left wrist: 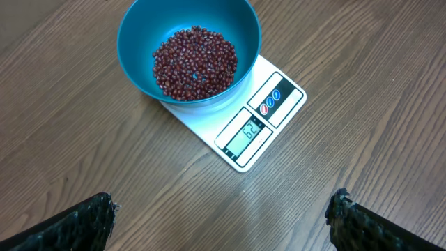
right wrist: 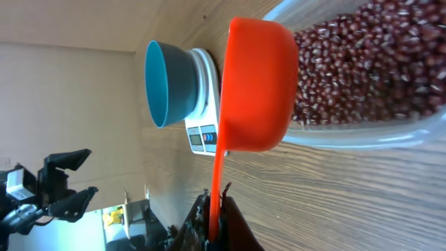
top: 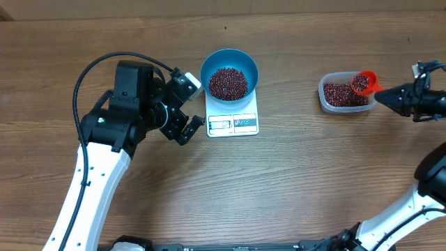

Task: Scoop item into bowl and weigh 150g on scale
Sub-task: 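Dip the scoop into the tub and lift a third scoopful, then carry the filled scoop with the right gripper over the blue bowl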

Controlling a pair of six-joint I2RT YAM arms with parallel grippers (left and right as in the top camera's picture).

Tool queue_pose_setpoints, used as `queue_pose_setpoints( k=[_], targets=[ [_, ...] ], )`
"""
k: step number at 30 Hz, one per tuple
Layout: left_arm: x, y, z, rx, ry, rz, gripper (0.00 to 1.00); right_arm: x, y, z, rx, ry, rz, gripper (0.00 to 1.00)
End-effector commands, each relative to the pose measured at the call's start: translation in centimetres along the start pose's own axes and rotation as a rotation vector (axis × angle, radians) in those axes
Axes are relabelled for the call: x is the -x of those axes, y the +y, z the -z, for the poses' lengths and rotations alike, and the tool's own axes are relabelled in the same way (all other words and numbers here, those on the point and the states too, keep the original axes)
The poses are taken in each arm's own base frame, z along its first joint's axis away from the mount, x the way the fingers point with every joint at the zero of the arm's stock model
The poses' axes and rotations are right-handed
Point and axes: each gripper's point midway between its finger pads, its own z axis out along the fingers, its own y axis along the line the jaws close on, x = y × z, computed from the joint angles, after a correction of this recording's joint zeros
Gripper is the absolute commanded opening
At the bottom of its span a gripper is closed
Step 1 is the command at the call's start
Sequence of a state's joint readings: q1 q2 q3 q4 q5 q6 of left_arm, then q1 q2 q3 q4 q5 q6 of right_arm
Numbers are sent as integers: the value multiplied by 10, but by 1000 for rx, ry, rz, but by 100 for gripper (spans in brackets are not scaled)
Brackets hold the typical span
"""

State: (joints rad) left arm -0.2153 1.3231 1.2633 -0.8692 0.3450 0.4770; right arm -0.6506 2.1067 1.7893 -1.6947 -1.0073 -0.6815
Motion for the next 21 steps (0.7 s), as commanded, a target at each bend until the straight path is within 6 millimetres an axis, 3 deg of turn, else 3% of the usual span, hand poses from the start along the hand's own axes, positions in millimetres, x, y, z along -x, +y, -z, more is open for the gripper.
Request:
queue_pose_setpoints(
  k=[1, 21],
  targets=[
    [8, 0, 9, 4, -31, 4, 100, 2, 18, -17, 52, 17, 49, 4],
    [8, 0, 9, 4, -31, 4, 99, -34, 119, -147, 249, 278, 209, 4]
  ],
)
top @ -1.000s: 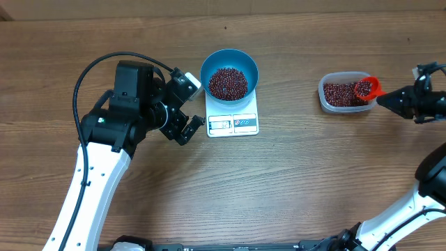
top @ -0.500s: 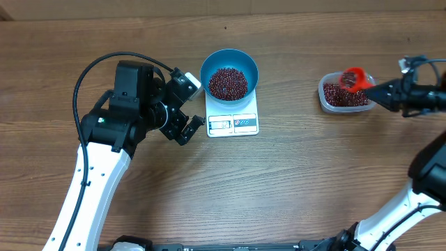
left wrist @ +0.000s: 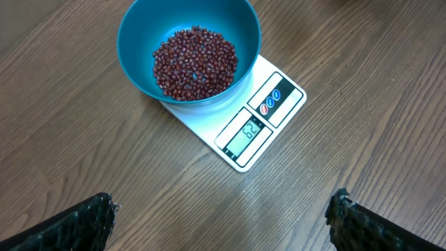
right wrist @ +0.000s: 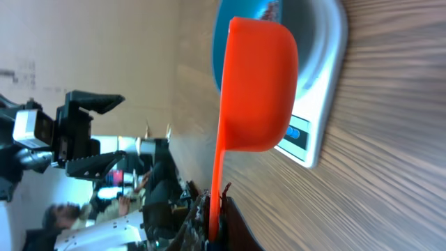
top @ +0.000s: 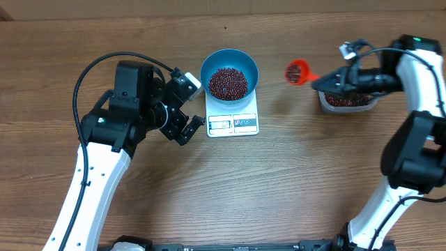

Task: Scoop item into bowl and weigh 150g on scale
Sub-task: 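Carry the filled scoop with the right gripper over the blue bowl, then tilt the scoop with the right gripper to pour beans into the bowl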

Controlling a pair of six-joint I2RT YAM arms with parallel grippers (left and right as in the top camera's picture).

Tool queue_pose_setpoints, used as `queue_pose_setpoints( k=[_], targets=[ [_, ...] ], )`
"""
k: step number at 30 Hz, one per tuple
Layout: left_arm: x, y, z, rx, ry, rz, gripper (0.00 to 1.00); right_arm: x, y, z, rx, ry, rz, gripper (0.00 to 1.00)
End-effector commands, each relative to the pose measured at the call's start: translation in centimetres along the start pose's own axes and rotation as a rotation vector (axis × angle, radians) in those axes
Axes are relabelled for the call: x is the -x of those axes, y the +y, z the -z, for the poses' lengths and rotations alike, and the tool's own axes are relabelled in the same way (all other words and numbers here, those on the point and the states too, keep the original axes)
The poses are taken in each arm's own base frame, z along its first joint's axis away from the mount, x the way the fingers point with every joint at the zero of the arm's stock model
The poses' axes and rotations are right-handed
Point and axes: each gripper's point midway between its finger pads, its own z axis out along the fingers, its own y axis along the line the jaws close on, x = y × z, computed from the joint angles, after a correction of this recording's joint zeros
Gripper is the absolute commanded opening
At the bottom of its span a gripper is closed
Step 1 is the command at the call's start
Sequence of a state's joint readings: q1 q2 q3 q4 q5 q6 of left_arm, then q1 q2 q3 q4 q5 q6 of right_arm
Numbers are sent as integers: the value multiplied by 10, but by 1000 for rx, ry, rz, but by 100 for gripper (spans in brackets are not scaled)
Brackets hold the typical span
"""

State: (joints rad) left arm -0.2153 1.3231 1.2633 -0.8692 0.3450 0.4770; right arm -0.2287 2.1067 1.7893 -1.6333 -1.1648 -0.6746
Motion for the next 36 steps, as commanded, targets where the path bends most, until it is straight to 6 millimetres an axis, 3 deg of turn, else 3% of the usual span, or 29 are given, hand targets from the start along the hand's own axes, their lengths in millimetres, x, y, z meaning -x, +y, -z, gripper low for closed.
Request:
queue_pose_setpoints(
  k=[1, 7, 12, 15, 22, 36],
  targets=[
    [8, 0, 9, 4, -31, 4, 100, 5, 18, -28, 59, 23, -10, 4],
    [8, 0, 9, 4, -31, 4, 100, 10, 16, -70, -32, 98, -26, 4],
    [8, 0, 9, 4, -31, 4, 99, 20, 10, -97, -264, 142, -4, 4],
    [8, 0, 9, 4, -31, 4, 100, 35, 23, -110, -470, 141, 110, 4],
    [8, 0, 9, 4, -31, 4, 99, 49, 41, -116, -802, 106, 277, 4],
    [8, 0, 9, 4, -31, 4, 100, 46, 61, -131, -1216, 88, 533, 4]
  ],
)
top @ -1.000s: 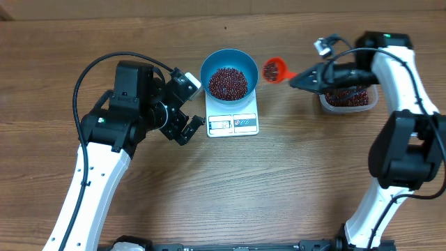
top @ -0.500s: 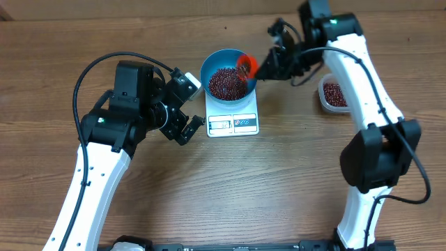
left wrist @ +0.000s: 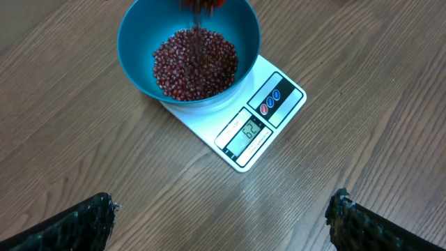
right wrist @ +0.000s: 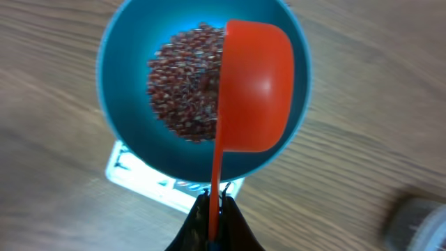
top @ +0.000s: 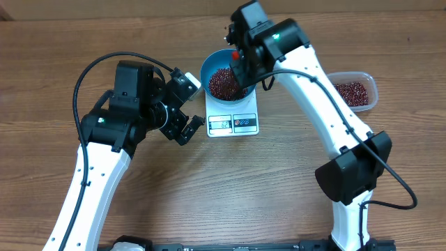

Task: Scoop item into bowl and weigh 150g on scale
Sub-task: 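Tilt the scoop with the right gripper to pour beans into the bowl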

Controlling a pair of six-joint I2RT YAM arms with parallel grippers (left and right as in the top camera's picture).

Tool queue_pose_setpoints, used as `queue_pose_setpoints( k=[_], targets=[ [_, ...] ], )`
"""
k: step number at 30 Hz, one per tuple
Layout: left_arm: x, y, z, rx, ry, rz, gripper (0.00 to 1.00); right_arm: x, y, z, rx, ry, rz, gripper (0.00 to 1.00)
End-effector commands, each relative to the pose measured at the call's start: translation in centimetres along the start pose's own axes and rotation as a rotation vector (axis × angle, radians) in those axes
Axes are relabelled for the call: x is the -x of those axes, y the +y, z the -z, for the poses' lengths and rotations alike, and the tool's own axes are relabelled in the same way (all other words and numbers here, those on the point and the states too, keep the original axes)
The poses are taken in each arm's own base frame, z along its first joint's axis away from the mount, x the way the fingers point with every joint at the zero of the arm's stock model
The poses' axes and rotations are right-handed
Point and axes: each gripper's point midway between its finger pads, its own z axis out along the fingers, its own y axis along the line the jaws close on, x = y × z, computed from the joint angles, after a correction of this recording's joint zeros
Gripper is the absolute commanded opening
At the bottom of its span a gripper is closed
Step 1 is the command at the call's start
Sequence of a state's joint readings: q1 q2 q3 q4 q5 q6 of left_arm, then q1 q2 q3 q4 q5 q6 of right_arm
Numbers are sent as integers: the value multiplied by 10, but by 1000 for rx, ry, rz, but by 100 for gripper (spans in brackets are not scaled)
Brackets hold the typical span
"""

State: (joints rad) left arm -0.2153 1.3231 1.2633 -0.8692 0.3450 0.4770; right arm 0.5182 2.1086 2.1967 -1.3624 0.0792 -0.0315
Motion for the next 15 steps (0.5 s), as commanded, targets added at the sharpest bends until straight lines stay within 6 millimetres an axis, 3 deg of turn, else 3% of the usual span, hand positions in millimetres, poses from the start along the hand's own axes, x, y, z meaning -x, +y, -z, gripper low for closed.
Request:
queue_pose_setpoints(
  k=[1, 8, 15],
  targets=[
    [8, 0, 9, 4, -31, 4, 99, 12, -15, 15, -176, -57, 20, 4],
    [8, 0, 9, 4, -31, 4, 100, 13, -8, 17, -207, -69, 41, 4],
    [8, 0, 9, 4, -31, 4, 100, 13, 2, 13, -69, -62, 16, 4]
  ],
)
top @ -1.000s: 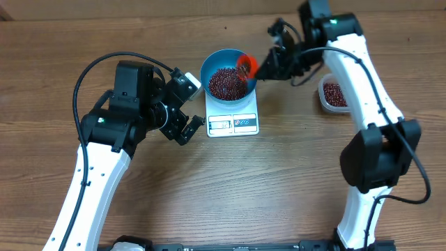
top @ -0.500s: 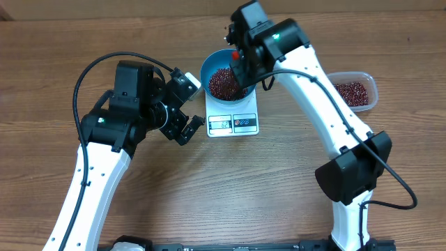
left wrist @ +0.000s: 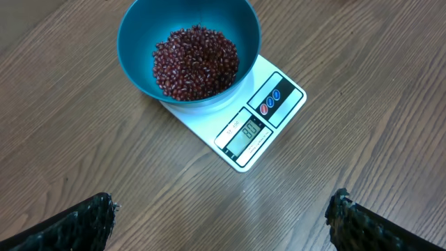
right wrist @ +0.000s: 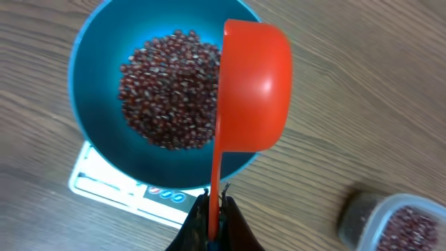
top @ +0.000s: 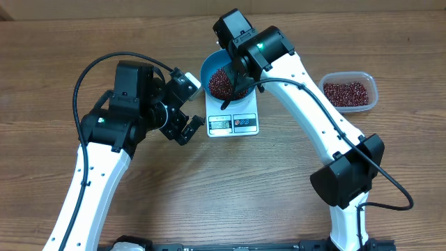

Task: Scoop item into bowl and weigh 150g on scale
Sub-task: 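Tilt the scoop with the right gripper to pour beans into the bowl, then move the empty scoop with the right gripper back to the bean tub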

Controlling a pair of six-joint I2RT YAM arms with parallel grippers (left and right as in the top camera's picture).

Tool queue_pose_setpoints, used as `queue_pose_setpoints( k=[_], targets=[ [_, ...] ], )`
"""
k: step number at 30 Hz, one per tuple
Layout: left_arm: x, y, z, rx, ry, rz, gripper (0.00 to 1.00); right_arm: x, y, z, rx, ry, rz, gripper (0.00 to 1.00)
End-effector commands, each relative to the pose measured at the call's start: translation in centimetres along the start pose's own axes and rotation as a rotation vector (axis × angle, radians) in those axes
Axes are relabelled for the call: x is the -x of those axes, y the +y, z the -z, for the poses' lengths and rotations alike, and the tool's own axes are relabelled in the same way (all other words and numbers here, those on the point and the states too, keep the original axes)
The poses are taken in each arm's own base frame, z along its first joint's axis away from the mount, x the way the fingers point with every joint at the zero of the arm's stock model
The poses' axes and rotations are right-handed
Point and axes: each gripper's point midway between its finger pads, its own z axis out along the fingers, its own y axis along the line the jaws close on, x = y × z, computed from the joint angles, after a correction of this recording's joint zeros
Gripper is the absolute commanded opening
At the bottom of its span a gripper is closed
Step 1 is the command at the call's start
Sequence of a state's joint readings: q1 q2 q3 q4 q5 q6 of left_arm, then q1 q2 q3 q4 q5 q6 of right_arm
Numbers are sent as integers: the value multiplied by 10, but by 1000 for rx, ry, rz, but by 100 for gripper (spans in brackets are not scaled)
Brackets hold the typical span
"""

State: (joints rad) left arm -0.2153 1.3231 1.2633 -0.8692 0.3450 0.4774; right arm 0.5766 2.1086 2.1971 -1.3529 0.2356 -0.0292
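Note:
The blue bowl (left wrist: 136, 28) stands on the white scale (left wrist: 279, 104) and holds a heap of red beans (left wrist: 195, 63). The scale's display (left wrist: 251, 130) shows about 80. My right gripper (right wrist: 214, 202) is shut on the handle of the orange scoop (right wrist: 254, 84). The scoop hangs over the bowl's (right wrist: 90, 56) rim with its rounded back toward the wrist camera, so its inside is hidden. My left gripper (left wrist: 219, 216) is open over bare table in front of the scale. In the overhead view my right arm covers part of the bowl (top: 209, 66).
A clear plastic tub (top: 348, 93) of red beans sits at the right of the table, also at the corner of the right wrist view as the tub (right wrist: 394, 223). My left arm (top: 122, 115) stands just left of the scale (top: 233, 123).
Beans were falling from the scoop into the bowl; now none fall and the heap is bigger. The display has gone from 62 to about 80. The scoop has shifted toward the bowl's rim.
My right gripper first held the scoop full of beans over the tub. It then held it between tub and scale, then tipped over the bowl with beans dropping. Now the bowl holds more and the reading is higher. My left arm stayed put, open.

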Motion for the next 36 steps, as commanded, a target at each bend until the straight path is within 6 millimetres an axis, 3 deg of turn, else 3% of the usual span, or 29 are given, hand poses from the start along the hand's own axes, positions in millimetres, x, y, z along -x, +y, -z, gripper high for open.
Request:
queue_pose_setpoints(
  k=[1, 4, 9, 13, 18, 19, 26, 36],
  targets=[
    [8, 0, 9, 4, -31, 5, 100, 10, -2, 10, 88, -39, -48, 4],
    [8, 0, 9, 4, -31, 5, 100, 10, -8, 15, 149, -44, -80, 4],
    [8, 0, 9, 4, -31, 5, 100, 7, -34, 36, 231, -73, -161, 4],
    [8, 0, 9, 4, -31, 5, 100, -5, -73, 58, 248, -93, -243, 4],
    [8, 0, 9, 4, -31, 5, 100, -39, -140, 73, 180, -63, -375, 4],
    [8, 0, 9, 4, -31, 5, 100, -53, -157, 72, 164, -33, -394, 4],
    [8, 0, 9, 4, -31, 5, 100, -112, -214, 54, 61, 121, -504, 4],
    [8, 0, 9, 4, -31, 5, 100, -183, -239, -14, -39, 326, -572, 4]
  ],
)
